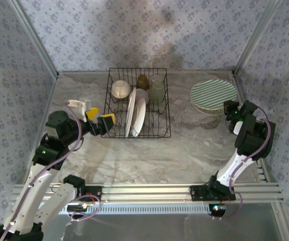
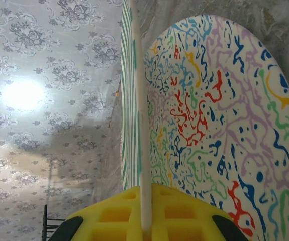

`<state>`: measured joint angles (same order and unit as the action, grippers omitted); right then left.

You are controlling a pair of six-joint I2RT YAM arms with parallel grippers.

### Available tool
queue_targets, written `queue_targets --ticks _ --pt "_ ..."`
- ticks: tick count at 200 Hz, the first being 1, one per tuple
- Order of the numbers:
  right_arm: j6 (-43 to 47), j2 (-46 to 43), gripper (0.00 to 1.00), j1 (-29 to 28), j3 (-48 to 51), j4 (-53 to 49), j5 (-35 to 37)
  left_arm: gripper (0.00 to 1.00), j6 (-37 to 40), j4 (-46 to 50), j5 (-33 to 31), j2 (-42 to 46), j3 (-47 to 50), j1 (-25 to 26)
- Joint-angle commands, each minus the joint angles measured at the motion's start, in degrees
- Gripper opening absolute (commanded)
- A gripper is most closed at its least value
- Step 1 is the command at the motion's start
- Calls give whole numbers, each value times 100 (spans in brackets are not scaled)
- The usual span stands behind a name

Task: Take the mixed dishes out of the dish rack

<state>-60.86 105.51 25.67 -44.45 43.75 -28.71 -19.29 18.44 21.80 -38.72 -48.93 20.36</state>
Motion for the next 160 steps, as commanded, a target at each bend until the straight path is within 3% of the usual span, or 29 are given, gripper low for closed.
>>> queue_targets --ticks 1,77,160 --pt "-22 145 0 -36 -306 464 -174 99 92 -51 109 -10 33 21" --pt "-110 478 0 -34 -271 459 -260 99 101 -64 149 -48 25 22" --pt "205 309 17 -7 -123 -484 201 99 57 -58 184 -26 7 21"
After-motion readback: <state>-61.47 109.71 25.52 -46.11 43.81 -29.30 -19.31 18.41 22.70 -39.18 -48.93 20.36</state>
